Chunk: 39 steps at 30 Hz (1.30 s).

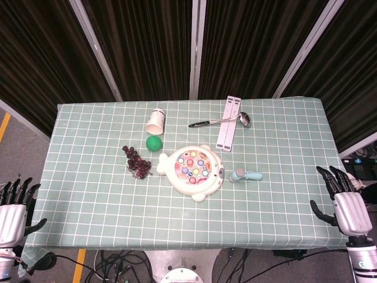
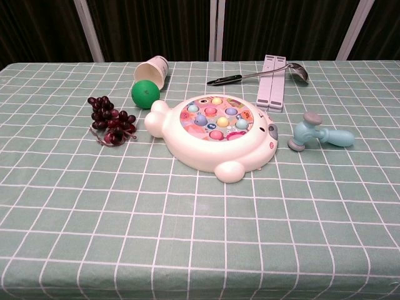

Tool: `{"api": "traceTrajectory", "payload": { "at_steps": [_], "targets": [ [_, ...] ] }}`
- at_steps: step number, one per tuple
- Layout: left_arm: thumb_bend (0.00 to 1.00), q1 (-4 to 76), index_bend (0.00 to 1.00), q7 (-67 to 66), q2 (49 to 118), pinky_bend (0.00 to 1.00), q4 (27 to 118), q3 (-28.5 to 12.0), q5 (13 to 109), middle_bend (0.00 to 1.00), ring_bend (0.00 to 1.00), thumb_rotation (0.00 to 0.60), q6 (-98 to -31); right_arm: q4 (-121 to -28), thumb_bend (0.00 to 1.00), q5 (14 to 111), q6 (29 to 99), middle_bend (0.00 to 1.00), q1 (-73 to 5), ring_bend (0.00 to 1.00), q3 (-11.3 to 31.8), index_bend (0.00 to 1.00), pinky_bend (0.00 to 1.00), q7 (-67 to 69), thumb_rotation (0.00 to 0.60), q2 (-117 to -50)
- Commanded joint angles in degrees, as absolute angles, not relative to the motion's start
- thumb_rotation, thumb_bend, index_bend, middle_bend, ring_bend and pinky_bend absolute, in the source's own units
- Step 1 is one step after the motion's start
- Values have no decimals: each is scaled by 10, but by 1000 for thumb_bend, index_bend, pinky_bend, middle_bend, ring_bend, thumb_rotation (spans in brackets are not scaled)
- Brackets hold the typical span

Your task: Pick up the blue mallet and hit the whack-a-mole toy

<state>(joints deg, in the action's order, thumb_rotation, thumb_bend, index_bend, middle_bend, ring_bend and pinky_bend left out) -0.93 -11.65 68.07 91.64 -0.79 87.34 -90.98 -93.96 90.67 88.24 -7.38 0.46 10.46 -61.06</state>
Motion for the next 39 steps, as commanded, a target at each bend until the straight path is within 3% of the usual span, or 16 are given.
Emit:
{"api": "traceTrajectory", "payload": {
  "at_steps": [1,8,14,19,27,39],
  "targets": [
    [0,-11,185,-120,681,0,916,-8,872,85,0,600,-912,-941,266,907,873,146,-76,0,4,0,63,106,600,-608],
    [0,-14,186,-119,680,0,917,-7,872,85,0,600,-914,-958,264,905,840,156,-86,3,4,0,72,95,600,-600],
    [0,-9,185,-112,678,0,915,-8,875,85,0,600,-908,-998,169,855,729,172,-144,17,24,0,93,38,600,-592],
    [0,-12,186,-99,679,0,908,-7,871,85,0,600,-907,-982,131,791,622,200,-214,44,57,7,112,3,600,-630],
    [0,-14,185,-81,681,0,894,-6,862,85,0,600,-901,-893,175,693,535,281,-291,128,97,168,193,-53,600,-730],
    [0,-14,186,-64,684,0,878,-7,857,85,0,600,-895,-830,229,633,479,326,-345,193,103,326,245,-80,600,-807]
  ]
}}
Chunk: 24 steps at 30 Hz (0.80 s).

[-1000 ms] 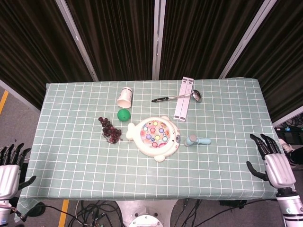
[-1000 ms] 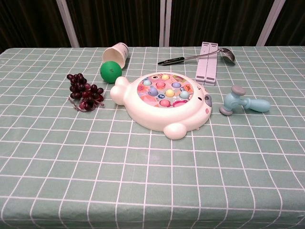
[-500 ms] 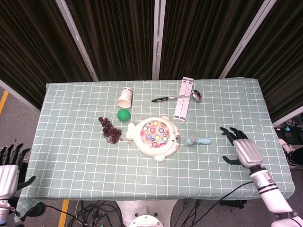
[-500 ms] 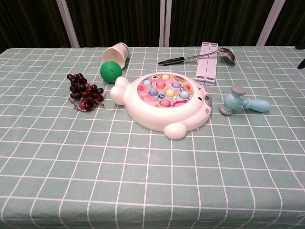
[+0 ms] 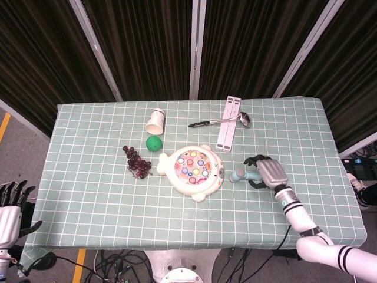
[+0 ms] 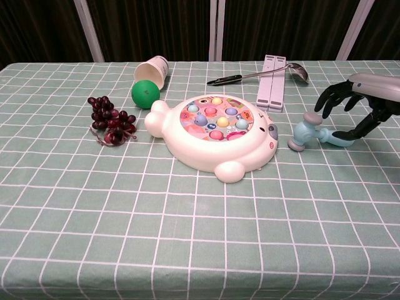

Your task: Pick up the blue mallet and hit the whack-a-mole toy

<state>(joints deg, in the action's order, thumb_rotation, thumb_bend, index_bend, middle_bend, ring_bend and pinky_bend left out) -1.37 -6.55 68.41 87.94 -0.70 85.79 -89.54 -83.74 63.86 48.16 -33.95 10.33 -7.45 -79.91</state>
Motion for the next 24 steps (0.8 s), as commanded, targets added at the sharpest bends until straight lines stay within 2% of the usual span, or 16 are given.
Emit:
{"api": "traceTrajectory", "payload": {
  "at_steps": [1,11,24],
  "targets": [
    [0,-14,186,-63,684,0,877,-7,858,85,0,600,-895,-828,230,630,477,328,-346,195,103,335,246,-82,600,-809],
    [0,-12,185,-58,685,0,873,-7,861,85,0,600,-894,-796,268,620,470,371,-362,242,99,413,286,-85,600,-839],
    [0,-17,186,-52,685,0,867,-6,856,85,0,600,-895,-773,282,623,467,447,-369,330,93,459,352,-72,600,-857]
  ]
}}
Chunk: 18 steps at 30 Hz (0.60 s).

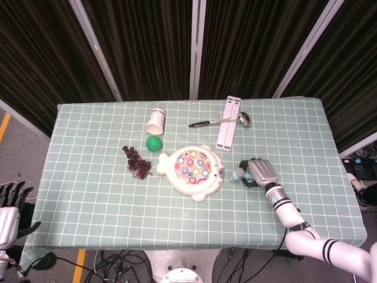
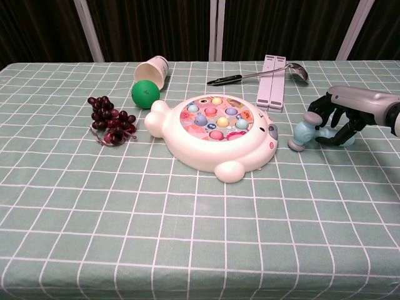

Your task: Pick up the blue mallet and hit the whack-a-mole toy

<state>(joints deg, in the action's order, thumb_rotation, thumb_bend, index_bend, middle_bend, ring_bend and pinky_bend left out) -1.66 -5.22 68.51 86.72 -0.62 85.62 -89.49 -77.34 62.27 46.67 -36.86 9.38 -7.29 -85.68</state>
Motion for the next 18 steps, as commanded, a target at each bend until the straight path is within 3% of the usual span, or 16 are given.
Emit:
{"api": "traceTrajectory", "payload": {
  "at_steps": [1,13,18],
  "targets": [
    [0,-17,186,-51,685,0,867,-7,856,85,0,600,-895,-773,282,624,468,450,-369,334,93,461,358,-72,600,-858],
    [0,-18,186,-49,685,0,865,-6,853,85,0,600,-893,-758,305,627,470,480,-370,371,90,501,424,-66,600,-867],
    [0,-18,186,-49,684,0,866,-6,853,85,0,600,-892,-754,332,637,475,511,-370,411,91,561,468,-56,600,-869]
  ]
}}
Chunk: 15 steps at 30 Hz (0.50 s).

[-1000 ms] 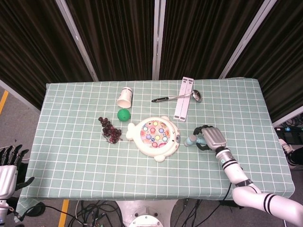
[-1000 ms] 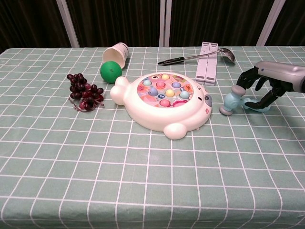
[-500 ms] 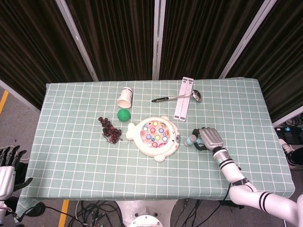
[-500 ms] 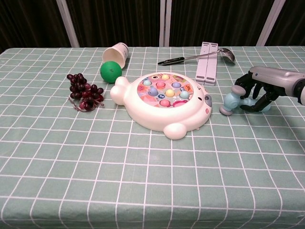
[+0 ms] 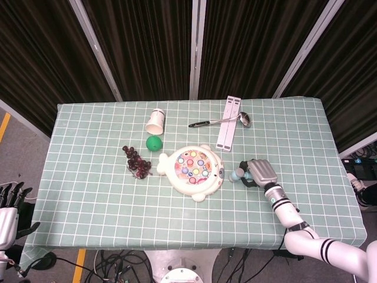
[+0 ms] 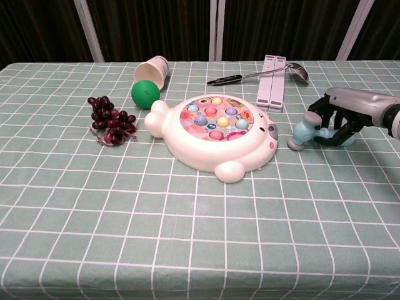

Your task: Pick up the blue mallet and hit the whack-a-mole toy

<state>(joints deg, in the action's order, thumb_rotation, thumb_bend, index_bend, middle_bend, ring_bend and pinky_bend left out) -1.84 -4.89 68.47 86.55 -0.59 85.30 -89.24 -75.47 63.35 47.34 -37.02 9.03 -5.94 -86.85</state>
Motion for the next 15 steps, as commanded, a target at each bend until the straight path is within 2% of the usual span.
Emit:
{"api": "traceTrajectory", "payload": {
  "at_steps": [1,8,15],
  "targets": [
    [0,-18,186,-50,684,0,866,-6,853,85,0,600,-892,-754,341,639,476,518,-370,419,91,573,478,-55,600,-868],
    [0,-19,185,-52,681,0,871,-5,851,85,0,600,-890,-765,381,664,486,579,-369,480,90,664,557,-47,600,-849],
    [0,-20,185,-57,677,0,879,-4,852,85,0,600,-890,-815,461,696,471,632,-385,543,92,755,631,-46,600,-783]
  ]
}}
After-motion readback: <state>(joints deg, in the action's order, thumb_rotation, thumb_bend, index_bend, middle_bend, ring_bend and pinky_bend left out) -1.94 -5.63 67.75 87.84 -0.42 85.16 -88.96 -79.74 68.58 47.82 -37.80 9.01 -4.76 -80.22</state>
